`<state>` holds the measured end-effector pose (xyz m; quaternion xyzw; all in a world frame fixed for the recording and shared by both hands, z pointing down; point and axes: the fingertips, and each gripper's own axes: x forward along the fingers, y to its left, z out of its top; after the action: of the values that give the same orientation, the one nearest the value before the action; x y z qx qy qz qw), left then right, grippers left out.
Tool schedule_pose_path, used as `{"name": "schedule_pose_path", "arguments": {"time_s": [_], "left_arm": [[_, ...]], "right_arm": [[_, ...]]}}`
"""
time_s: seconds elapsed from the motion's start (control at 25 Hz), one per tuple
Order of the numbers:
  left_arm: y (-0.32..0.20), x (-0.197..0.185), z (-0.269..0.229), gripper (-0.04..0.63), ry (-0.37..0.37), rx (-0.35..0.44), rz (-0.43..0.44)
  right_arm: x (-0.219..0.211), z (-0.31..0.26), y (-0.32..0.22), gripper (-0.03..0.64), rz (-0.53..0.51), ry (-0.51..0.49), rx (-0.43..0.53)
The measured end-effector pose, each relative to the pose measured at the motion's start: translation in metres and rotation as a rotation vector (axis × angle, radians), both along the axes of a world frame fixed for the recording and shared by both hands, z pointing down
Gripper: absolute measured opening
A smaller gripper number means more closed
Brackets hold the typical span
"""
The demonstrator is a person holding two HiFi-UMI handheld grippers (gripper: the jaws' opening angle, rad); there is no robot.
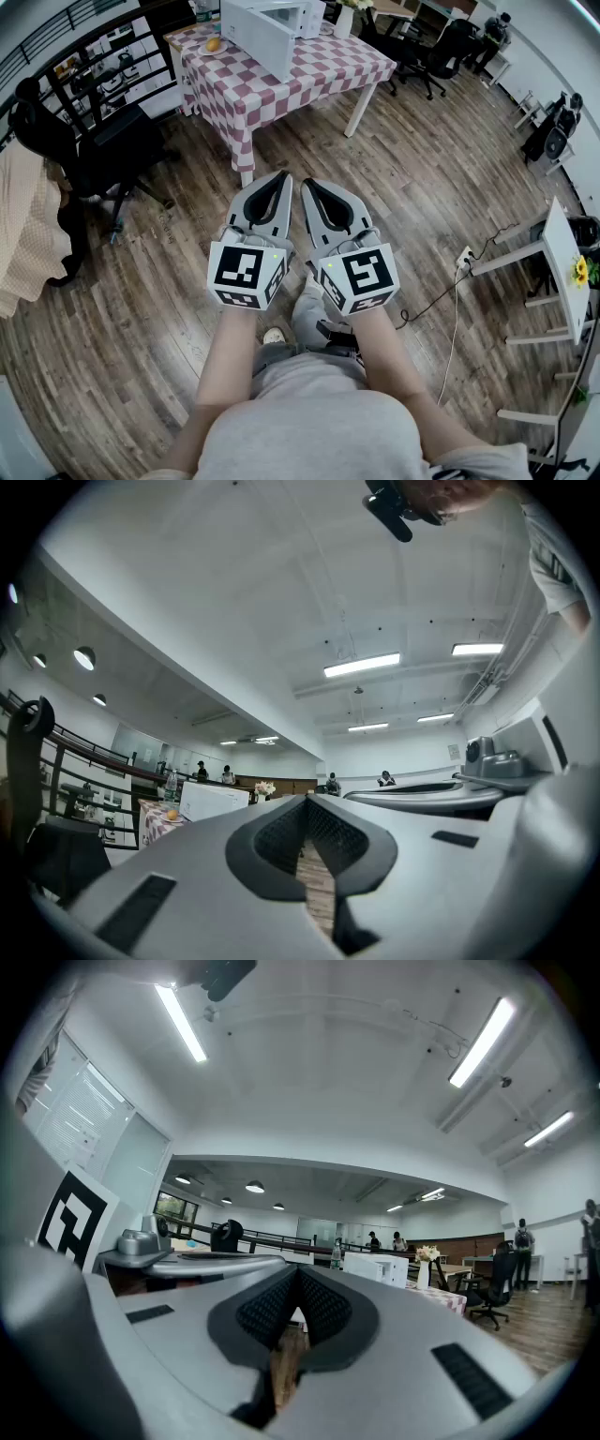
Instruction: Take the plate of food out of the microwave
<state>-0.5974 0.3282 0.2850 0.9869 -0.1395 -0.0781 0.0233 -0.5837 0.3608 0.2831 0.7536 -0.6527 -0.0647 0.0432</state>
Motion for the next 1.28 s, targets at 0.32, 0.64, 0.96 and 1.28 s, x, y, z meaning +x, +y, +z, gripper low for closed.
{"name": "schedule_pose_path", "arguments": {"time_s": [0.32, 0.64, 0.96, 1.28], "left_arm": [[-0.002, 0.027, -0.002, 0.002, -0.017, 0.019, 0.03], [-0.016, 0.078, 0.007, 0.002, -0.048, 0.009, 0.06], [-0.043, 0.149, 0.007, 0.002, -0.057, 0.001, 0.068], [-0.076, 0.218, 0.005, 0.002, -0.065, -0.017, 0.042]], "right_arm": [[0.032, 0.002, -0.001, 0.023, 0.044, -0.048, 0.014], [0.08, 0.01, -0.012, 0.023, 0.06, -0.096, 0.034], [0.143, 0.01, -0.041, 0.023, 0.048, -0.103, 0.036], [0.21, 0.009, -0.071, 0.023, 0.018, -0.117, 0.03]]}}
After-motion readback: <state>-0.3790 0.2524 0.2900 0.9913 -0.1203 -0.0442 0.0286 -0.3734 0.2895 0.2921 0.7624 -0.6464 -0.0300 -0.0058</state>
